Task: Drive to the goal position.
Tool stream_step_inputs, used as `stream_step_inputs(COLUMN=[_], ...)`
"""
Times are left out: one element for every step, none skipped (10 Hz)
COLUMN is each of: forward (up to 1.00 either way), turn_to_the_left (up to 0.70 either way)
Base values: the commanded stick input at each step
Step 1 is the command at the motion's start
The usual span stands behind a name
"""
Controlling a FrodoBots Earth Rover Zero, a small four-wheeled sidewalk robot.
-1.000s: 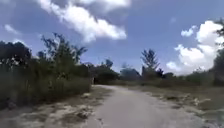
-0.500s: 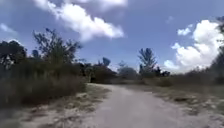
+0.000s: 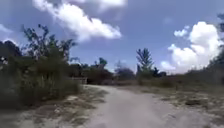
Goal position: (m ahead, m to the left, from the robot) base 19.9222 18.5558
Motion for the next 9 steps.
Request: stream_step_inputs(forward=[1.0,1.0,1.0,1.0,1.0,1.0,1.0,1.0,1.0], turn_to_the_left=[0.0,0.0,0.0,0.0,0.0,0.0,0.0,0.0,0.0])
